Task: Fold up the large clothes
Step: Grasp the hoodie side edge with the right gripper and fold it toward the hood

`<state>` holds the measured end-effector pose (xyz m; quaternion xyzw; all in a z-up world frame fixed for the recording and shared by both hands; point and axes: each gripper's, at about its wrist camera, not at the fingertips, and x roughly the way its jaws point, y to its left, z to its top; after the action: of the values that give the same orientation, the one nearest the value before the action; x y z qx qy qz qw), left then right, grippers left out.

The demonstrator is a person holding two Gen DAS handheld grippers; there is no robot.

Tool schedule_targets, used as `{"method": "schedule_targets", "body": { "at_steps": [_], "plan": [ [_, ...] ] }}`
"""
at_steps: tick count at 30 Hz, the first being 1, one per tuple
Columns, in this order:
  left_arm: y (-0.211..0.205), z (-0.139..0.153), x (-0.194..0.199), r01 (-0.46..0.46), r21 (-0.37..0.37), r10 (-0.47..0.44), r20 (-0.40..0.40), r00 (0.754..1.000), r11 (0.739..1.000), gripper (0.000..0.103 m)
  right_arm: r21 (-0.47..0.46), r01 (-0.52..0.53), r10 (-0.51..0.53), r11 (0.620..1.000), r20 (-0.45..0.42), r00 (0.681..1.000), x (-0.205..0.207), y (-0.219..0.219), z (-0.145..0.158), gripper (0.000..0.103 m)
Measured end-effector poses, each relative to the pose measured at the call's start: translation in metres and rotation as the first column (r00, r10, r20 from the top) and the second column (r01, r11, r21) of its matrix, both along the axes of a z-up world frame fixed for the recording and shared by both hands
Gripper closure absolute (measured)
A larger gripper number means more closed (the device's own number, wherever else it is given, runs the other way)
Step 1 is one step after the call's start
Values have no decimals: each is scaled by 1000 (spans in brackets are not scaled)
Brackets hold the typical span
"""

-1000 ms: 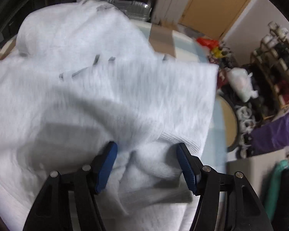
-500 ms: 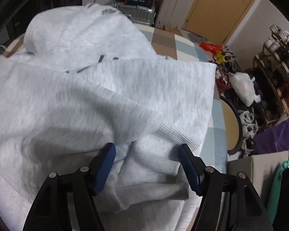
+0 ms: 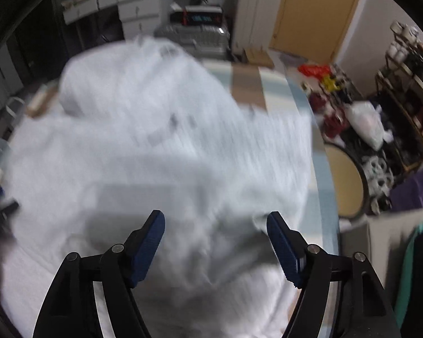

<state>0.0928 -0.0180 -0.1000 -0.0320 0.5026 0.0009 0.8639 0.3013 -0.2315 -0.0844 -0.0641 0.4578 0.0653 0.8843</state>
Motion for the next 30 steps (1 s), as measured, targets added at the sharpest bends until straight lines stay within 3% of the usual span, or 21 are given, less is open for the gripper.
{"method": "schedule_targets", "body": {
  "at_steps": [2, 6, 9, 12, 15, 16, 17, 18, 21, 25, 30],
  "plan": [
    [0, 3, -4, -23, -6, 23, -16, 1000, 1000, 26, 10, -23, 23, 1000, 31, 999, 26, 23, 17, 18],
    [7, 7, -3, -28, -81, 26, -25, 999, 996, 26, 51, -36, 32, 998, 66, 997, 102, 81, 29, 17],
    [4, 11, -7, 10, -78, -11, -15, 1000, 997, 26, 76, -16, 13, 997, 35, 999, 156, 116, 18, 17],
    [-4, 10, -8, 54, -16, -54, -7, 998, 998, 26, 33, -10, 10, 999, -9, 1000, 203, 144, -7, 23],
    [-1, 2, -3, 72, -8, -72, -34, 997, 997, 26, -86, 4, -8, 996, -44, 999, 228, 154, -29, 45],
    [0, -1, -1, 70, -25, -71, -48, 996, 997, 26, -84, 20, -24, 996, -49, 999, 231, 149, -33, 58],
    [2, -3, 1, 69, -42, -71, -59, 996, 997, 26, -58, 16, -19, 998, -53, 998, 232, 144, -34, 89],
    [2, -5, 2, 67, -54, -70, -70, 995, 996, 26, -46, 10, -12, 999, -47, 999, 230, 139, -31, 97],
    [1, -2, -1, 65, -40, -67, -54, 996, 997, 26, -68, 6, -3, 998, 41, 999, 214, 121, -12, 97],
    [-4, 1, -6, 67, -37, -69, -40, 997, 997, 26, -46, 76, -69, 996, 131, 989, 179, 81, 13, 97],
    [-12, -2, -8, 76, 0, -76, -42, 996, 997, 26, -20, 114, -110, 993, 146, 983, 123, 38, 21, 97]
  ]
}}
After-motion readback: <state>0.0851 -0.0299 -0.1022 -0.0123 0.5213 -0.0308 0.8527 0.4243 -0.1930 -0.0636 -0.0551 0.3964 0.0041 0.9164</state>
